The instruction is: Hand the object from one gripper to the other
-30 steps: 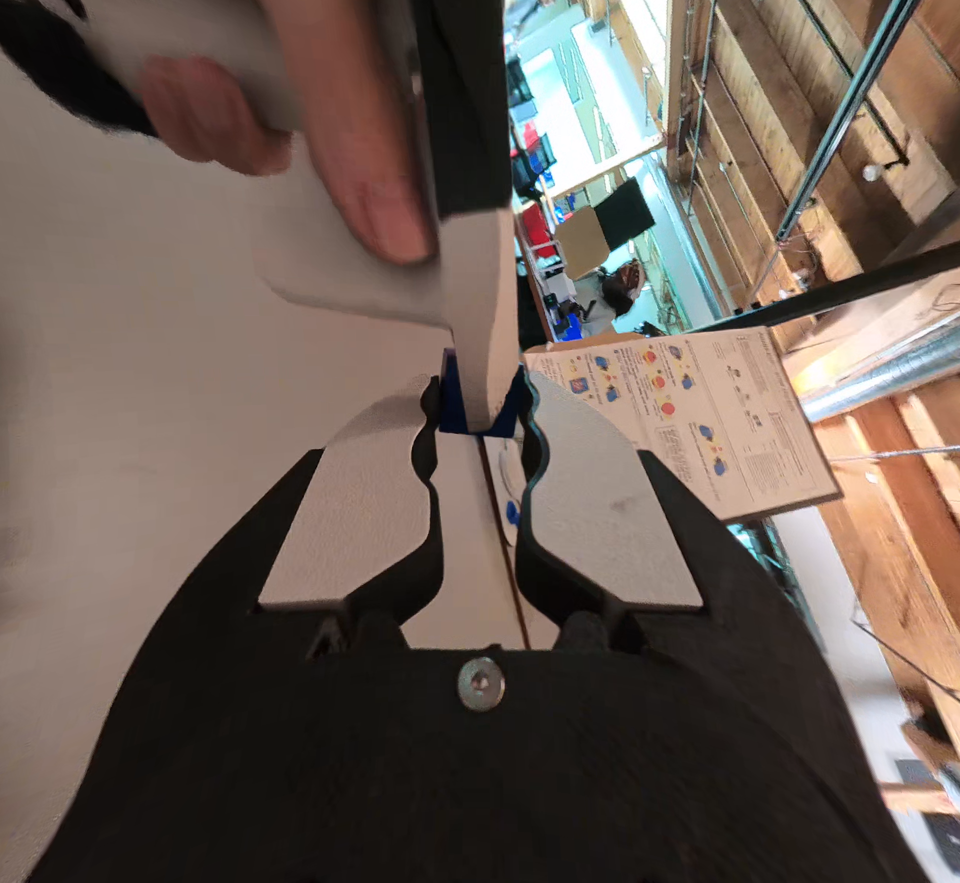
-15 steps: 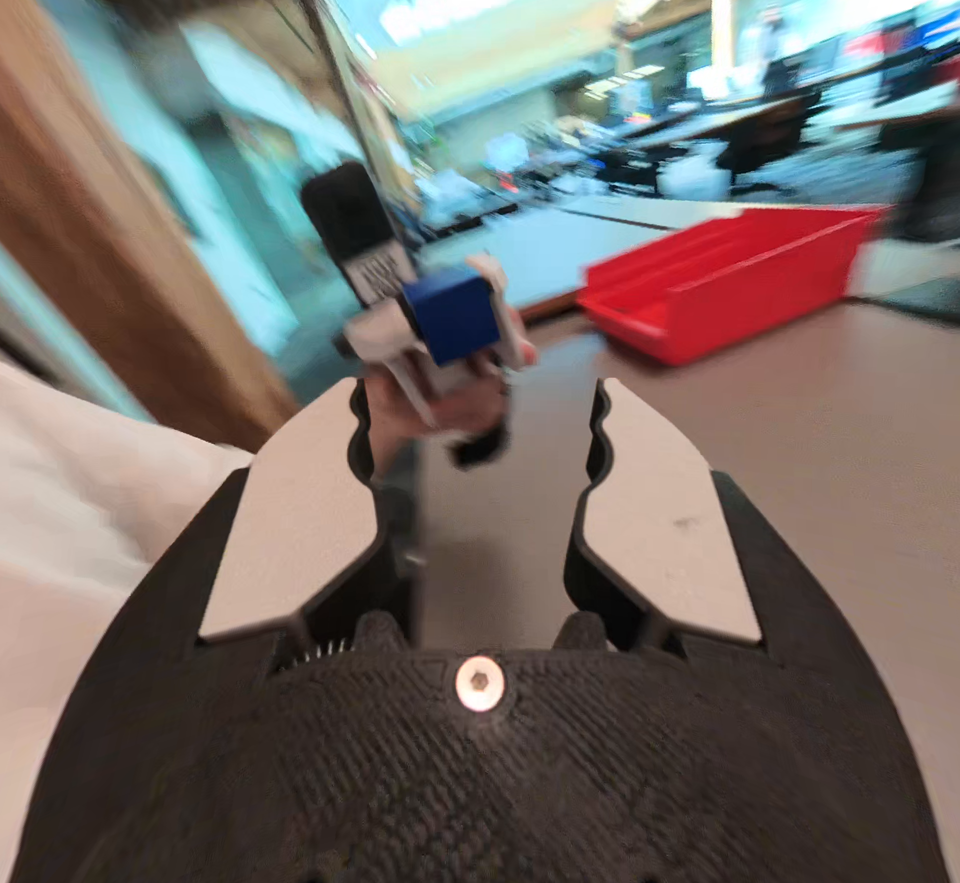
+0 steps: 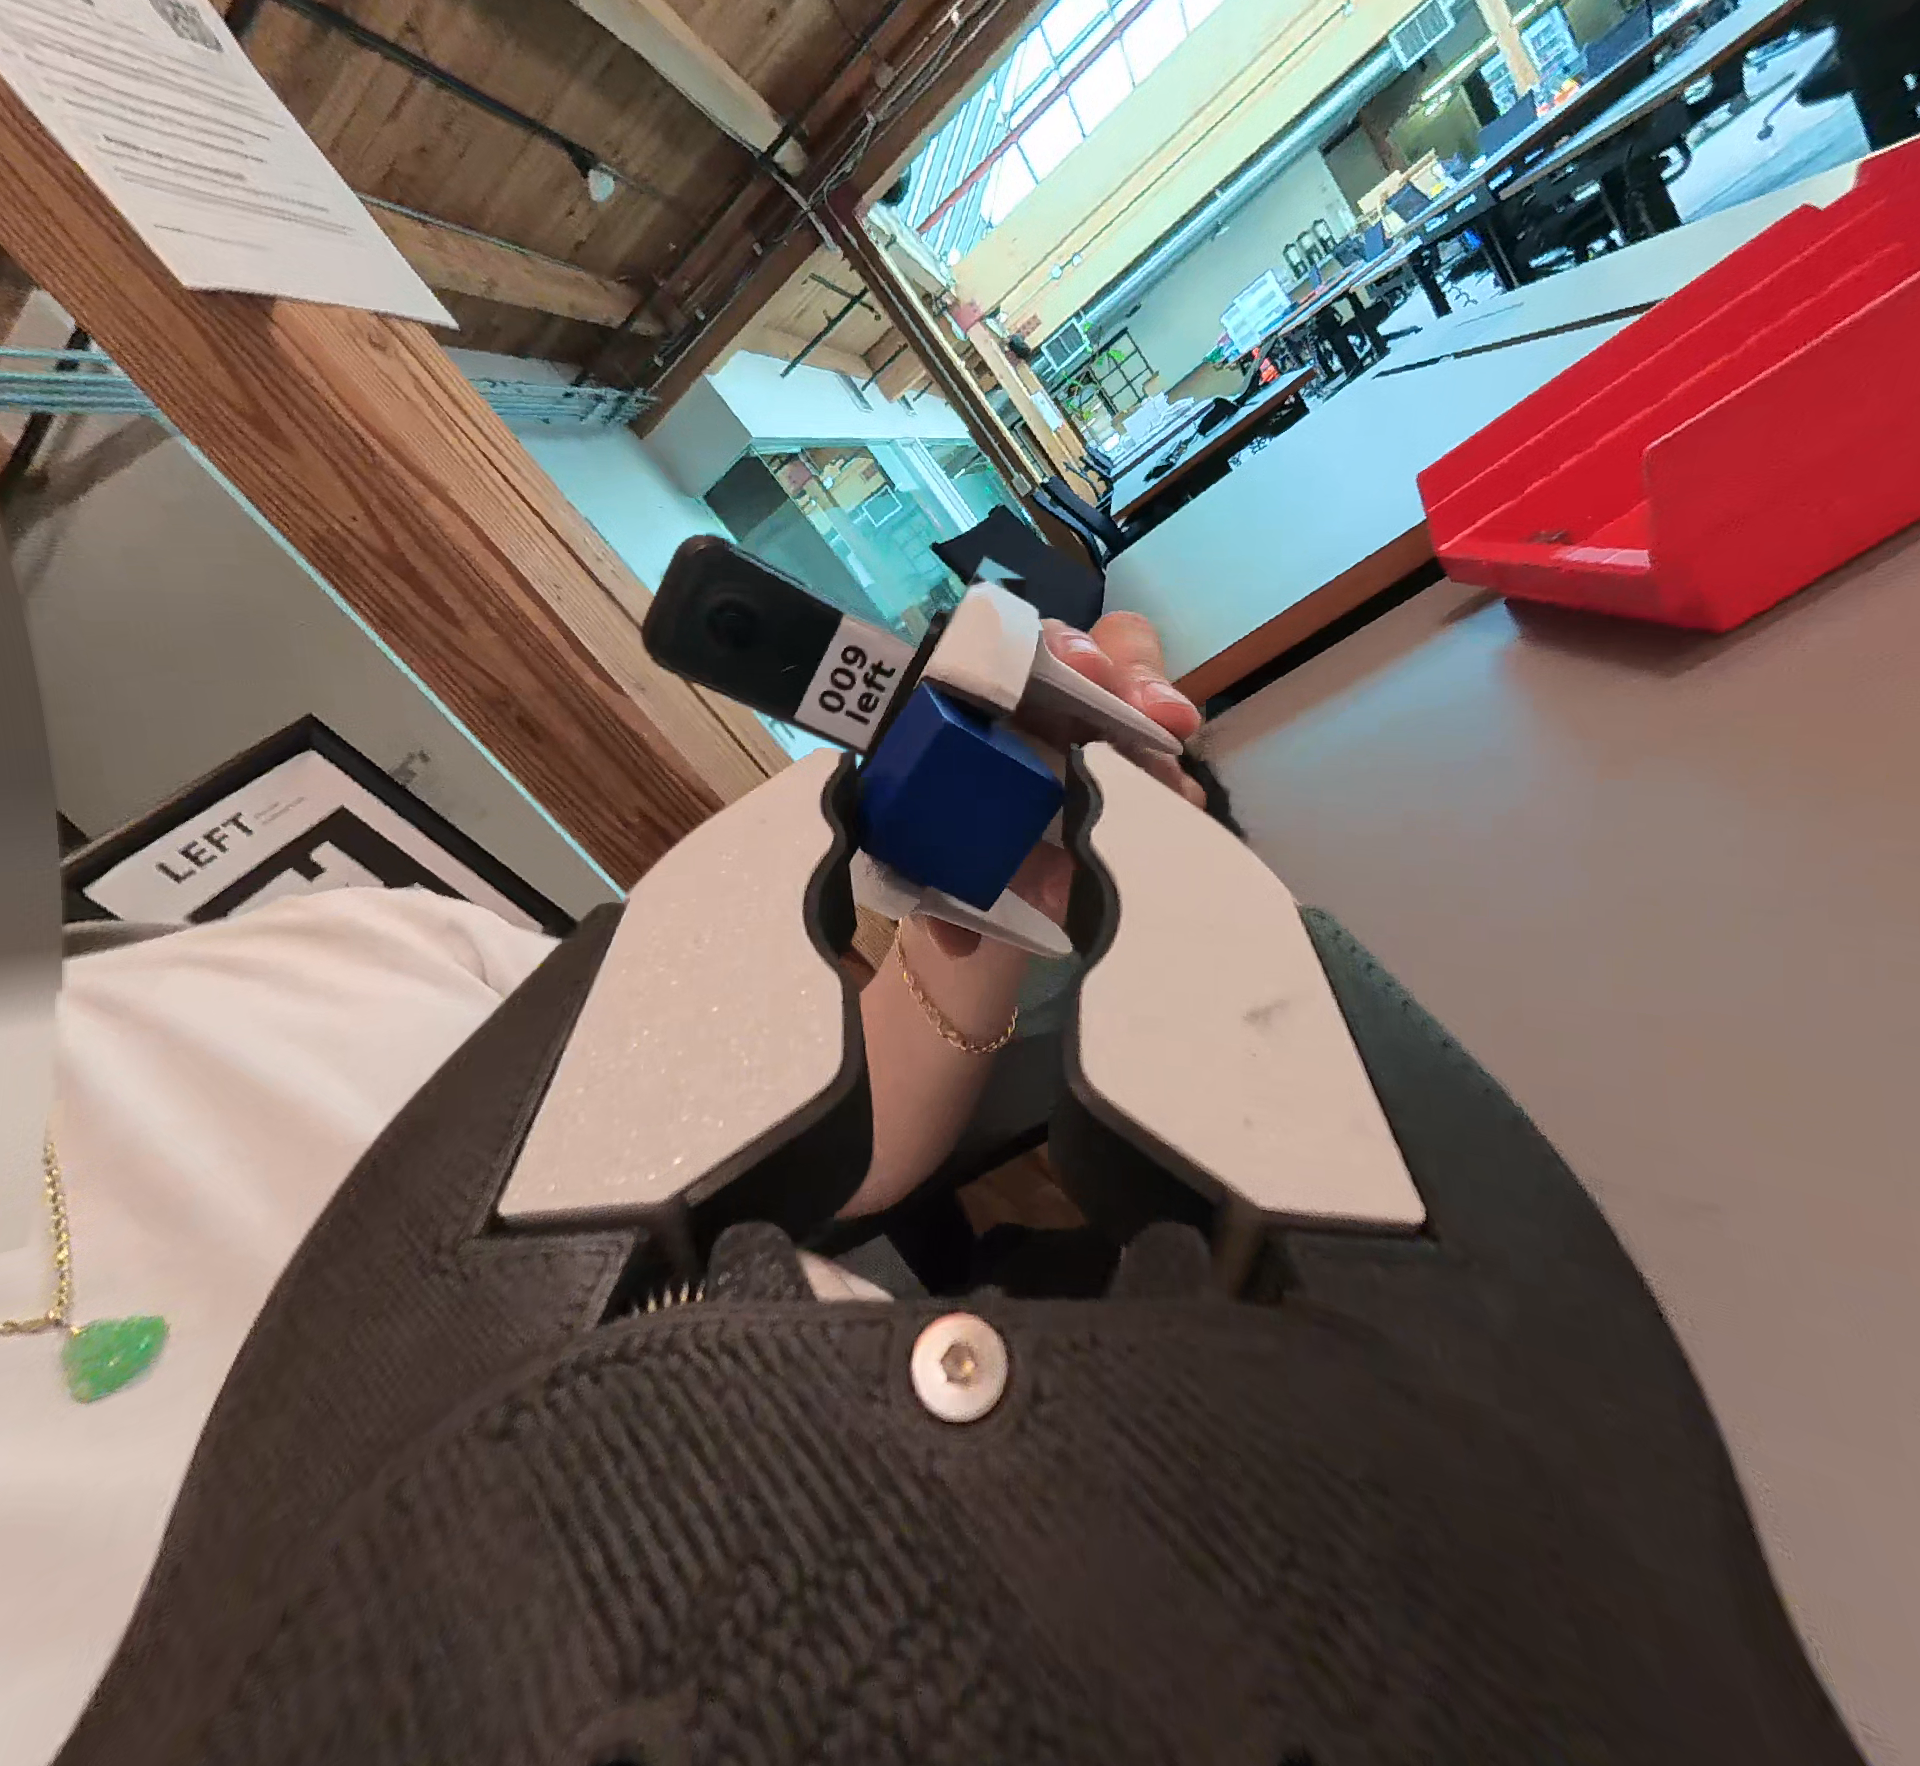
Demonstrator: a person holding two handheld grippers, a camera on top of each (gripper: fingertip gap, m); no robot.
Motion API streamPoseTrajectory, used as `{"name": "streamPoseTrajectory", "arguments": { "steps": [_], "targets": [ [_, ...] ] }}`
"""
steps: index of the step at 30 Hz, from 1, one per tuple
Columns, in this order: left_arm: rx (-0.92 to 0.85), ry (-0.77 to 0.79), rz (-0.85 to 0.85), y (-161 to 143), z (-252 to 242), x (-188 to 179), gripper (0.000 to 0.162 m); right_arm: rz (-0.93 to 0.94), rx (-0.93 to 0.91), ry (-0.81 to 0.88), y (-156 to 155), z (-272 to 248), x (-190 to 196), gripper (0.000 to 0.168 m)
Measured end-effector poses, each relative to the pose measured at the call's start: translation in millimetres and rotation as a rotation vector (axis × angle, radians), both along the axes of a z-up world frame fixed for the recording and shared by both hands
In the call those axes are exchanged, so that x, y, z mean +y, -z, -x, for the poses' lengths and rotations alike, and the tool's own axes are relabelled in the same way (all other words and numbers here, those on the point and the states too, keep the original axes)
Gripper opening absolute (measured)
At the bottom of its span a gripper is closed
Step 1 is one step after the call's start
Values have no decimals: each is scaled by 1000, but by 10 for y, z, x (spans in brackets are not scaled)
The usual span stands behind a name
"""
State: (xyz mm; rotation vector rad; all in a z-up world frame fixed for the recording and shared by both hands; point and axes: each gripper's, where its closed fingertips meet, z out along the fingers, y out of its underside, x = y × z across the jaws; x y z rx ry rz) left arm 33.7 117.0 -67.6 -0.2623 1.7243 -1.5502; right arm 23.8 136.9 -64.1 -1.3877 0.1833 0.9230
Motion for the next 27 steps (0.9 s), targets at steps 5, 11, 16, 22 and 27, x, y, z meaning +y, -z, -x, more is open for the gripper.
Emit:
{"name": "streamPoseTrajectory", "arguments": {
  "steps": [5, 11, 16, 22, 27],
  "targets": [
    [-1, -188, -35, 1, -154, 101, 31, -34, 109, 127, -16, -236, 56, 34],
    [-83, -471, -120, -52, -299, 151, 39, -133, 308, 302, -72, -569, -5, 32],
    [-190, -579, -254, 24, -363, 94, 41, -176, 339, 297, -140, -489, 9, 32],
    [-286, -717, -206, -44, -359, 145, 30, -184, 339, 316, -155, -457, 24, 32],
    [-233, -651, -218, -23, -374, 167, 28, -137, 188, 303, -123, -467, -29, 37]
  ]
}}
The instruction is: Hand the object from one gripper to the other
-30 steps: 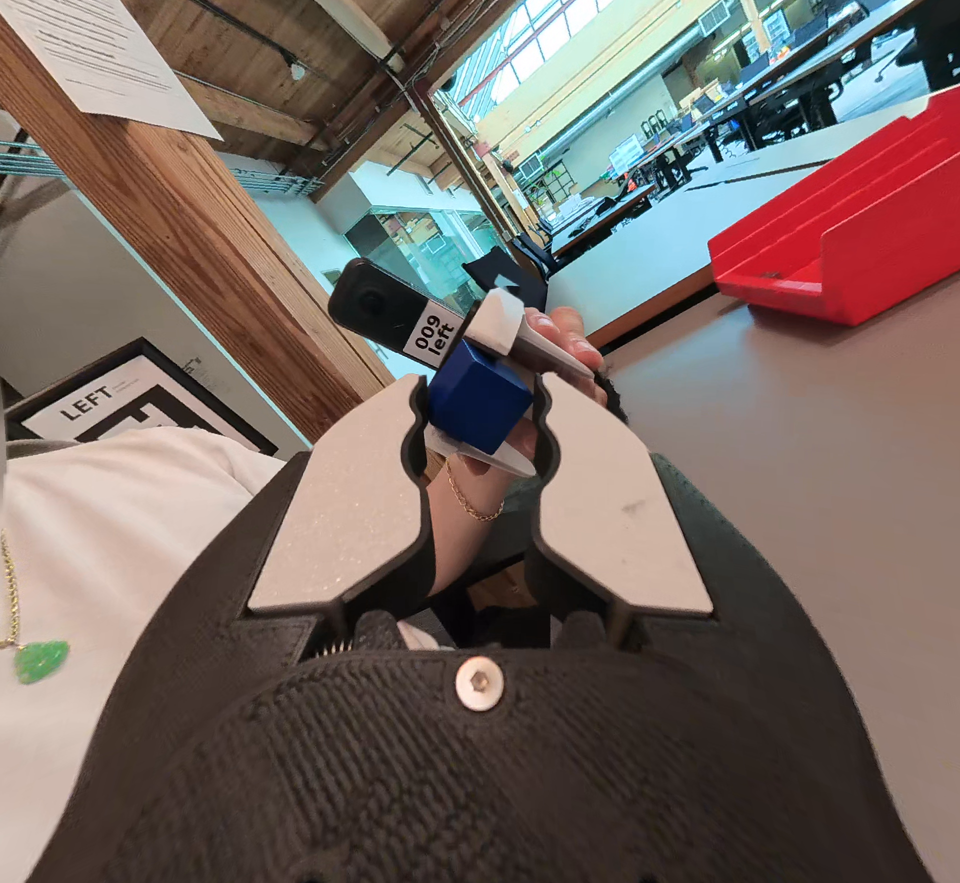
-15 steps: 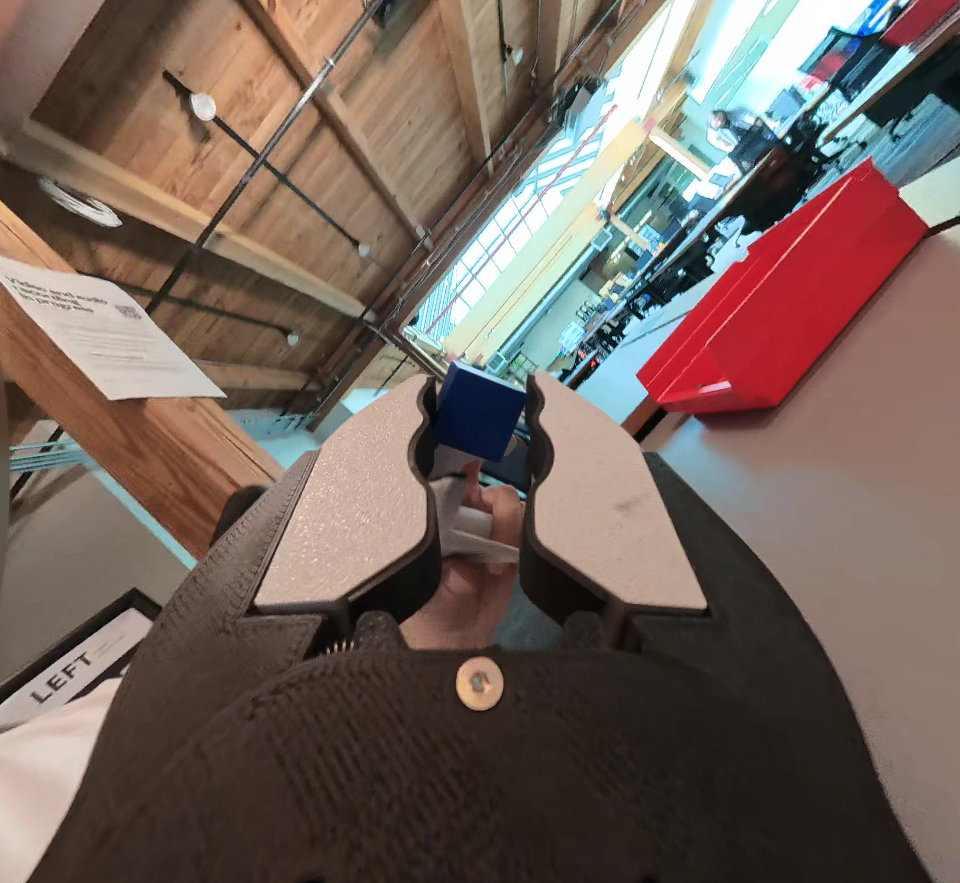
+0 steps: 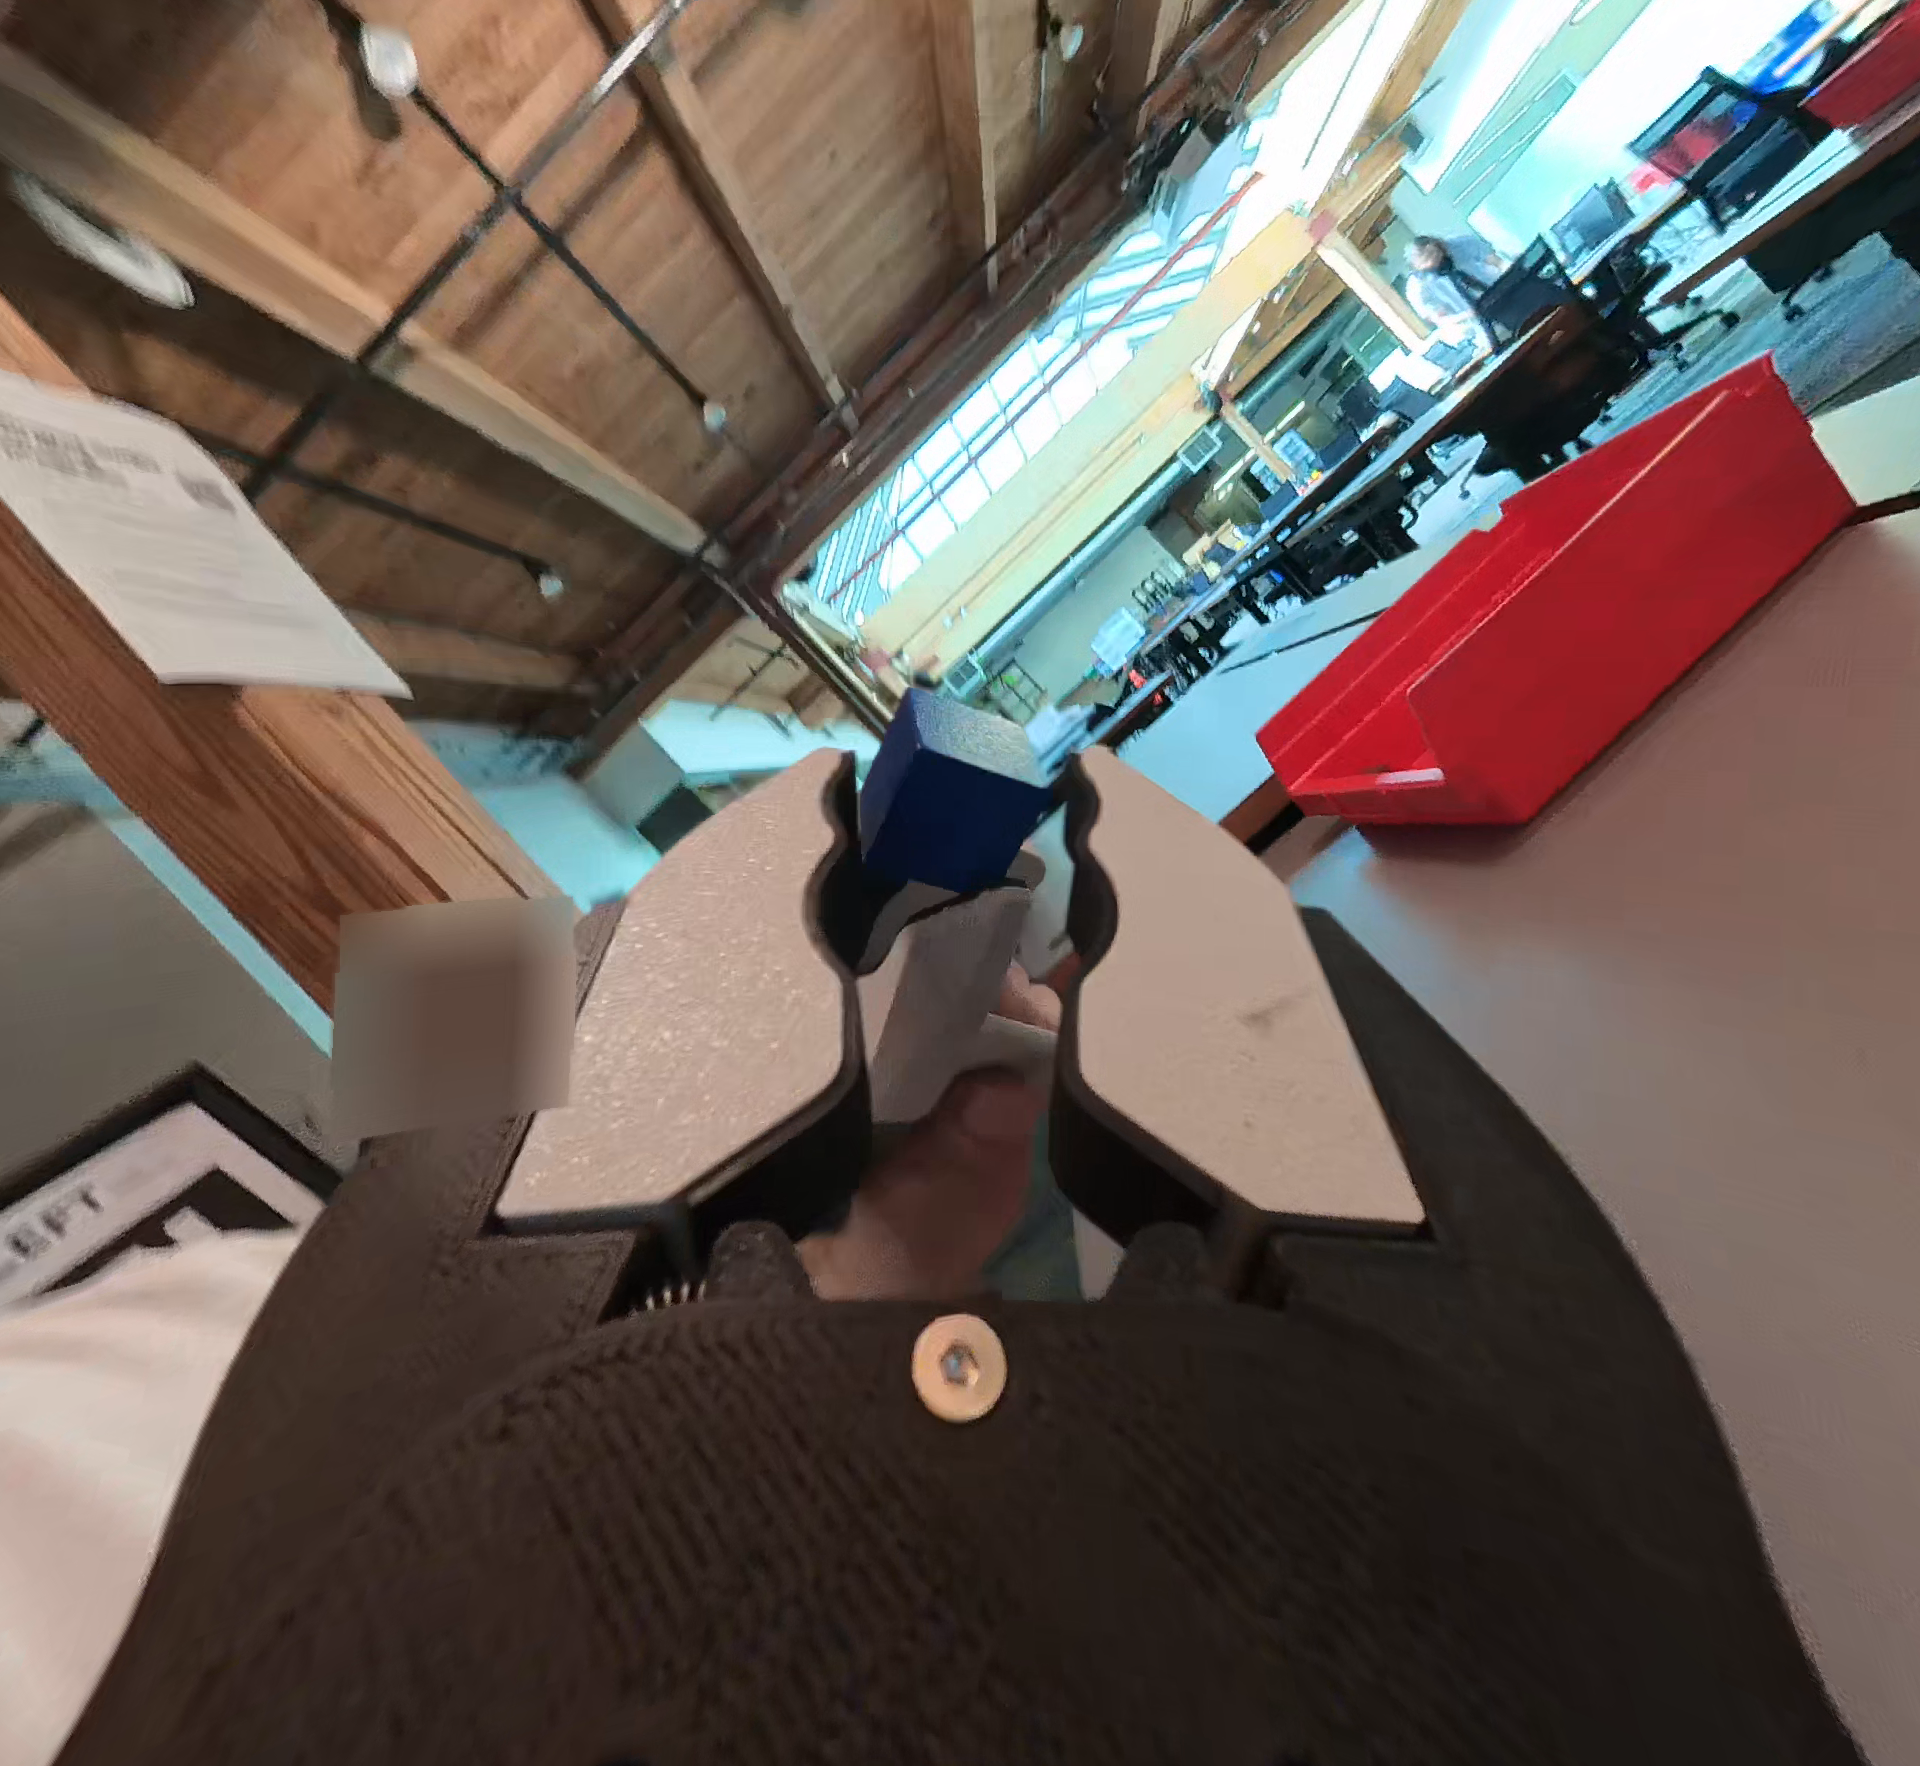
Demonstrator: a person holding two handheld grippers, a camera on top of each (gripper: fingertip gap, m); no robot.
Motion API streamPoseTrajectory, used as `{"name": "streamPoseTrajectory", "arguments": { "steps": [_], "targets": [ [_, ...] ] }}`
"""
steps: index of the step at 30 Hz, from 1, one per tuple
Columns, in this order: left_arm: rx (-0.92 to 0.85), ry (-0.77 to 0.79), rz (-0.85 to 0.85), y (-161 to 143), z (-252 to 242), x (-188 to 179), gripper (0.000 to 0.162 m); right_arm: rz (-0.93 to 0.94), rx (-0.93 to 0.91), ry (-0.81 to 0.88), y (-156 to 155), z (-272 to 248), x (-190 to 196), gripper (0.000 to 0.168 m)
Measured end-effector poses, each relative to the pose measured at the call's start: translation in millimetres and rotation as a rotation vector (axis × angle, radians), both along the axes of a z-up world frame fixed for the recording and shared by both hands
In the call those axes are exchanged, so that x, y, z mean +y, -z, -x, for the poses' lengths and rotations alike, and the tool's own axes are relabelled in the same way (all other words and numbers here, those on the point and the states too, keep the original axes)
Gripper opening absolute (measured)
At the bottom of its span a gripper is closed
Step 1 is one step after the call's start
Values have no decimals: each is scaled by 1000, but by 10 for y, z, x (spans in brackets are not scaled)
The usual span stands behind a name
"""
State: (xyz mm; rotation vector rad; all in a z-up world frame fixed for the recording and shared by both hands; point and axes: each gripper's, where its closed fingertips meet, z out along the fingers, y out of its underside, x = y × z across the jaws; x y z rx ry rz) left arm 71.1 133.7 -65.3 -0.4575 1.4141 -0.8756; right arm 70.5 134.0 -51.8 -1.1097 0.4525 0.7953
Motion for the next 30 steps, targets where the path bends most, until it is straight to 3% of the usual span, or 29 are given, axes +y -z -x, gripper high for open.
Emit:
{"name": "streamPoseTrajectory", "arguments": {
  "steps": [4, 9, 11, 15, 21, 25, 30],
  "targets": [
    [180, 298, 148, 64, 86, -108, 28, 31, -342, -2, -87, 85, -156, 60],
    [537, 739, 464, 163, 351, -260, 28, 110, -967, 100, 38, 281, -321, 70],
    [609, 832, 569, 151, 409, -260, 28, 130, -1145, 128, 111, 334, -343, 67],
    [734, 956, 660, 169, 513, -312, 28, 107, -1268, 134, 145, 439, -340, 55],
    [917, 1073, 790, 197, 612, -361, 28, 149, -1560, 196, 264, 524, -309, 52],
    [1009, 1076, 873, 255, 580, -348, 28, 130, -1602, 214, 266, 551, -279, 27],
    [974, 1021, 846, 277, 531, -311, 29, 162, -1604, 217, 301, 499, -243, 27]
  ]
}}
